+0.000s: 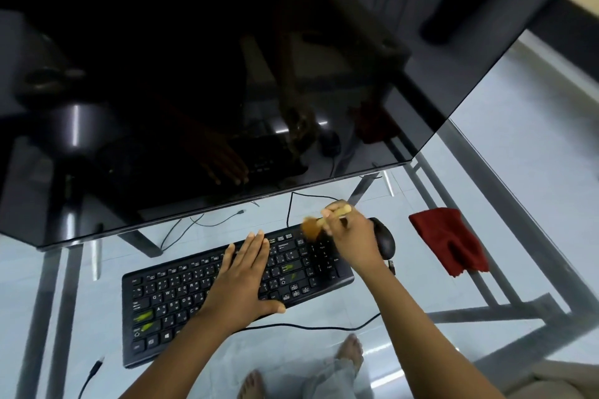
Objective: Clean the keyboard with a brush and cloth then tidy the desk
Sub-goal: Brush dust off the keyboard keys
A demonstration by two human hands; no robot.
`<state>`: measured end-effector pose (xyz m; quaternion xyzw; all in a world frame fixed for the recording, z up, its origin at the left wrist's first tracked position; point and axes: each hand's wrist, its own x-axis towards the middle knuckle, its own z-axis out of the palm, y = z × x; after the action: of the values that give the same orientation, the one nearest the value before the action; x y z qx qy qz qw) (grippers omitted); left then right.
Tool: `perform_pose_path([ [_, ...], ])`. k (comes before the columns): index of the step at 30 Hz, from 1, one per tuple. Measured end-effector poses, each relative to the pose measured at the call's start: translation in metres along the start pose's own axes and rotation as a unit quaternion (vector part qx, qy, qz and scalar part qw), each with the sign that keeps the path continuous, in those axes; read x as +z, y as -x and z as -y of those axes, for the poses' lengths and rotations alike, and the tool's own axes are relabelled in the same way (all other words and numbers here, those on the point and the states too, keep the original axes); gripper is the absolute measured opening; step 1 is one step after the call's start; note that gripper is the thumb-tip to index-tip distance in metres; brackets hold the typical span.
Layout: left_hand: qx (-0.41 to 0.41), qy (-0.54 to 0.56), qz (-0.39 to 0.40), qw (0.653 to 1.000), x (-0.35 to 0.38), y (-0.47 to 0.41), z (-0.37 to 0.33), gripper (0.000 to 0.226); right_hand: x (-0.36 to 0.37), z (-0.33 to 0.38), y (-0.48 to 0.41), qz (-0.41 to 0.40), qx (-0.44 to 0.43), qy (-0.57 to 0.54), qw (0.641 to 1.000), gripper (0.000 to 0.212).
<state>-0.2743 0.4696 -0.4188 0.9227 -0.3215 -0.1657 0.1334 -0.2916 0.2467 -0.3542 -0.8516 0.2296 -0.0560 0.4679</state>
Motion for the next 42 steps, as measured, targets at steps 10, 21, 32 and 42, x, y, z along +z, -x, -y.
perform_pose_path([
  [10, 0.001, 0.007, -0.005, 1.0, 0.001, -0.001, 0.0, 0.12, -0.015, -0.006, 0.005, -0.073, 0.005, 0.035, 0.997, 0.017],
  [21, 0.002, 0.011, -0.001, 1.0, 0.0, -0.001, 0.0, 0.121, -0.027, -0.024, 0.032, 0.043, -0.023, -0.009, 0.999, 0.016],
  [32, 0.003, 0.008, 0.001, 1.0, 0.0, -0.001, 0.001, 0.122, -0.031, -0.042, 0.055, -0.06, -0.033, 0.077, 0.995, 0.01],
  [42, 0.005, -0.007, 0.011, 1.0, -0.003, -0.001, -0.002, 0.121, -0.031, -0.027, 0.046, -0.089, -0.009, -0.027, 0.996, 0.01],
])
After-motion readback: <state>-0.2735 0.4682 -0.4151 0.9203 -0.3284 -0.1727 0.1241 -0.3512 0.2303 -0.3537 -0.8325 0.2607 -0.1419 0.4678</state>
